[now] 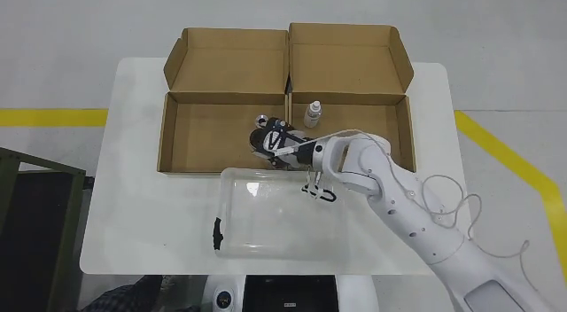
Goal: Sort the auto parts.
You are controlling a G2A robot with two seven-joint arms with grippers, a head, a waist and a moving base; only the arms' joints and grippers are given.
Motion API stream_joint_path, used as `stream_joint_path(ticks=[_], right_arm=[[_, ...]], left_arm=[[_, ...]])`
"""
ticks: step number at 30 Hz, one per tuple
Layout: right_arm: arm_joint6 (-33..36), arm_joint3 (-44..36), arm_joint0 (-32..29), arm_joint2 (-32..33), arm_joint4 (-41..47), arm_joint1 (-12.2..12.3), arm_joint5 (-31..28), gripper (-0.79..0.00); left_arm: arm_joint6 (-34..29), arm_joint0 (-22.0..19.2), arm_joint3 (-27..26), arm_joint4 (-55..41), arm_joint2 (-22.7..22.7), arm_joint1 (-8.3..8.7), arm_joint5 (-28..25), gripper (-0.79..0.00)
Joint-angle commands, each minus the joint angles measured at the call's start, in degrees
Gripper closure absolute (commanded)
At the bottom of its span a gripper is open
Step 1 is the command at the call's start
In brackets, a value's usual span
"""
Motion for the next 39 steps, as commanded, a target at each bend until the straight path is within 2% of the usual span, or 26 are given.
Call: stream_joint_path(ticks=[1, 17, 18, 25, 28, 31, 39], right_arm=[[0.06, 1.35, 0.86, -0.81, -0.61, -0.38, 0.49, 0.000], [0.20, 7.86, 4.35, -4.83, -2.97, -2.87, 2.34, 0.000], [0.35, 8.17, 4.52, -4.97, -3.04, -3.00, 2.37, -0.031], [1.10, 10.17, 5.27, -6.14, -3.40, -3.91, 2.50, -0.099], [1.04, 11.18, 5.52, -6.30, -3.51, -4.22, 2.59, -0.154], [1.20, 11.67, 5.69, -6.45, -3.70, -4.47, 2.36, -0.262], [2.38, 11.86, 5.68, -6.19, -4.46, -4.84, 2.12, -0.283]], left_arm=[[0.00, 0.00, 0.00, 0.00, 0.00, 0.00, 0.00, -0.785], [0.00, 0.00, 0.00, 0.00, 0.00, 0.00, 0.00, -0.785], [0.00, 0.00, 0.00, 0.00, 0.00, 0.00, 0.00, -0.785], [0.00, 0.00, 0.00, 0.00, 0.00, 0.00, 0.00, -0.785], [0.00, 0.00, 0.00, 0.00, 0.00, 0.00, 0.00, -0.785], [0.00, 0.00, 0.00, 0.00, 0.00, 0.00, 0.00, -0.785], [0.00, 0.00, 0.00, 0.00, 0.00, 0.00, 0.00, -0.785]])
